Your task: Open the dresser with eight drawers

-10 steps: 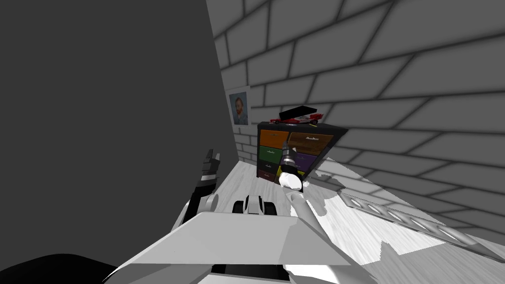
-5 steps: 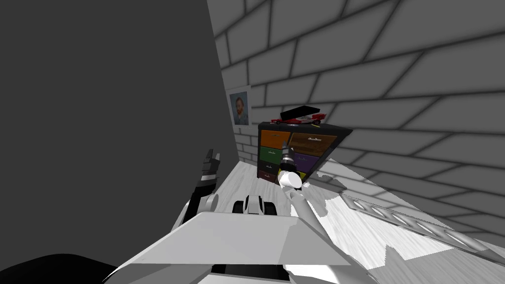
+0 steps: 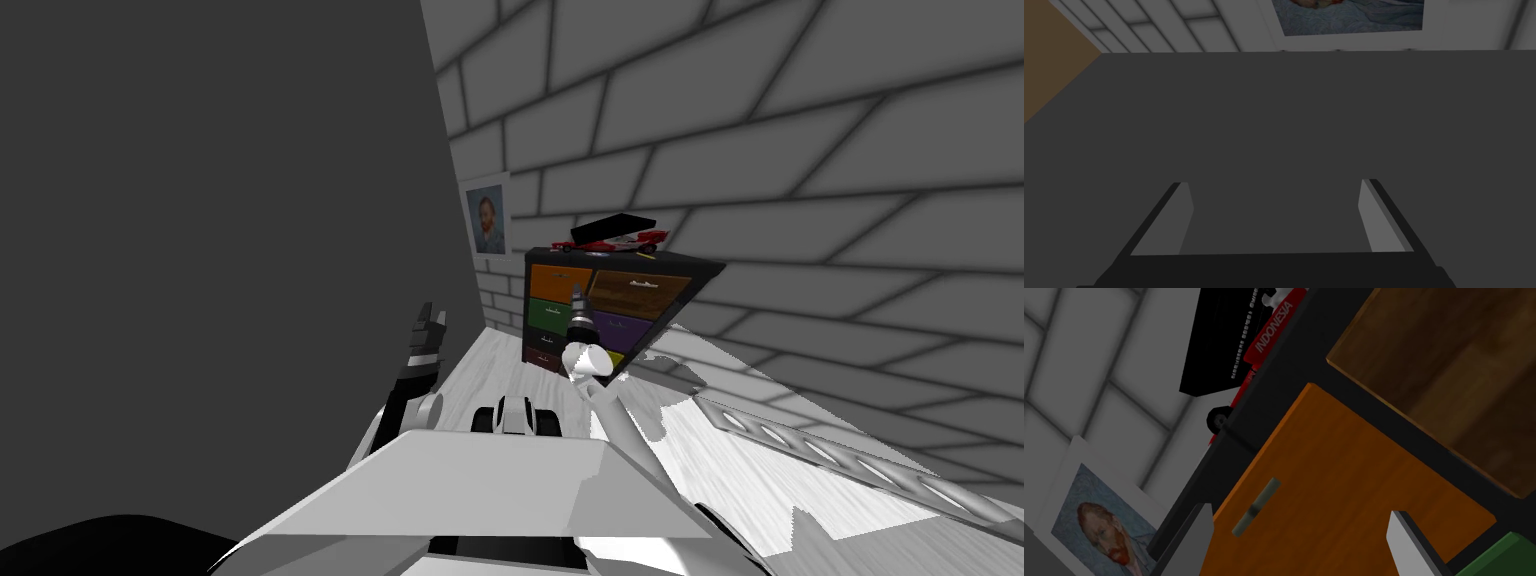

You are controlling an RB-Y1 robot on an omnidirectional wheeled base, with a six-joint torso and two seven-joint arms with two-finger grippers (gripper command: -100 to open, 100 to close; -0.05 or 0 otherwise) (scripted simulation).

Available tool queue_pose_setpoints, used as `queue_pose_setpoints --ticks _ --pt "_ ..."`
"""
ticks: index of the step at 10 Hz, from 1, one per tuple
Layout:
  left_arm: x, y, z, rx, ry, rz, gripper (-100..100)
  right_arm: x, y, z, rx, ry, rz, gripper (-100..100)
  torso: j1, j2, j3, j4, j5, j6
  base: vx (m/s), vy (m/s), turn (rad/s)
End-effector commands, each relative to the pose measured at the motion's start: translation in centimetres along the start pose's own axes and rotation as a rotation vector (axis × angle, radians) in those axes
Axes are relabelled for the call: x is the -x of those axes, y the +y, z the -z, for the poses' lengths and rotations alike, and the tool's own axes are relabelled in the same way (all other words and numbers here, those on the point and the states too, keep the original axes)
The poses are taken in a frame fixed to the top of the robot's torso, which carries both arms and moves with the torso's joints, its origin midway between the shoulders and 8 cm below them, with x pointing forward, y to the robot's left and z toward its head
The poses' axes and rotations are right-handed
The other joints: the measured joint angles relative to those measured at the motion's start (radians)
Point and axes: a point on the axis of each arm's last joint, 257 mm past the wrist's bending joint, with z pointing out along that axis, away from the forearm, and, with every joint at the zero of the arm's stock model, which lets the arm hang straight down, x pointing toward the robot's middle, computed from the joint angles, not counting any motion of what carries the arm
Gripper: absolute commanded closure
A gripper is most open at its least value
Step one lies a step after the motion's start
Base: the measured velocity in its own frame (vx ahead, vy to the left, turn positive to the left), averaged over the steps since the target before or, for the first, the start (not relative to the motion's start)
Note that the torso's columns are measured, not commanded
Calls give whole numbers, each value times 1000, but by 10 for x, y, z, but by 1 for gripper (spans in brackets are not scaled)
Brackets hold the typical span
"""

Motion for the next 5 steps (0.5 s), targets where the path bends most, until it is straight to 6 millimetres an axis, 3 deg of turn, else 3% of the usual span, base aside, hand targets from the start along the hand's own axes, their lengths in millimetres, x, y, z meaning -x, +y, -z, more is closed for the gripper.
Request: queue_pose_setpoints --ticks 1,5 --pt "0 0 0 0 0 0 0 5 0 -6 16 -26 -102 -100 0 0 0 0 0 0 33 -1 25" --pt "0 0 0 0 0 0 0 15 3 -10 47 -68 -202 -100 0 0 0 0 0 0 24 1 7"
